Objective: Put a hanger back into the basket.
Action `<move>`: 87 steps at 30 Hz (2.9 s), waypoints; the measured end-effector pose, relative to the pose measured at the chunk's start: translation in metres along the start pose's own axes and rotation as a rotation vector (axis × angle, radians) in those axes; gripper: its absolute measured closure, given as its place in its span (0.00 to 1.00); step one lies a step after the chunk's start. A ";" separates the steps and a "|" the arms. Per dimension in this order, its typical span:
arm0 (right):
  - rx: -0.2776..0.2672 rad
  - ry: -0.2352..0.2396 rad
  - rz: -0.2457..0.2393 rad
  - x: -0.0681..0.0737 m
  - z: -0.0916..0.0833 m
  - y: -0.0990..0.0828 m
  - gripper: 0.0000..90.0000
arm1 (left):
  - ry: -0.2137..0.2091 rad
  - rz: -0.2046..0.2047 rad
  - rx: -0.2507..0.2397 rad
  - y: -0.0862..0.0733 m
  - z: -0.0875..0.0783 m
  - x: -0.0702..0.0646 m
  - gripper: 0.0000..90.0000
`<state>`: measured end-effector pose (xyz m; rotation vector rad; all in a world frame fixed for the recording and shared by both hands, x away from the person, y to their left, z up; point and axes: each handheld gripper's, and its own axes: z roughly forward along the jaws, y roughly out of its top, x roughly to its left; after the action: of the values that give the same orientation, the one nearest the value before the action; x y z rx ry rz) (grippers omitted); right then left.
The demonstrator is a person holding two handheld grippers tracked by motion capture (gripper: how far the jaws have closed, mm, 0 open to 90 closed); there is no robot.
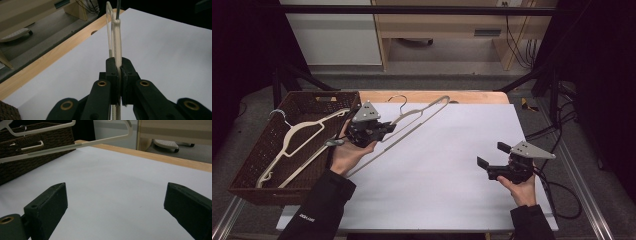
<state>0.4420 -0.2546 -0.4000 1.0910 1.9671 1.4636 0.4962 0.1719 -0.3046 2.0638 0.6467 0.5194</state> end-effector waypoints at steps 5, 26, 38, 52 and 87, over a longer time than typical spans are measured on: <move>0.003 -0.003 0.000 0.001 -0.003 0.001 0.06 | -0.025 -0.019 -0.042 0.006 -0.027 0.008 0.96; 0.010 -0.015 -0.009 0.004 -0.005 0.000 0.04 | 0.087 -0.061 -0.106 -0.012 -0.145 0.084 0.96; 0.014 -0.020 -0.012 0.004 -0.003 0.000 0.04 | 0.129 -0.116 -0.050 -0.061 -0.166 0.126 0.96; 0.029 -0.025 -0.015 0.004 0.000 -0.002 0.03 | 0.170 -0.201 -0.046 -0.112 -0.175 0.160 0.96; 0.027 -0.026 -0.015 0.004 0.000 -0.001 0.03 | 0.326 -0.418 0.162 -0.176 -0.133 0.151 0.88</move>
<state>0.4394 -0.2512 -0.4011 1.0984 1.9792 1.4118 0.4931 0.4322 -0.3662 1.9283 1.3150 0.5746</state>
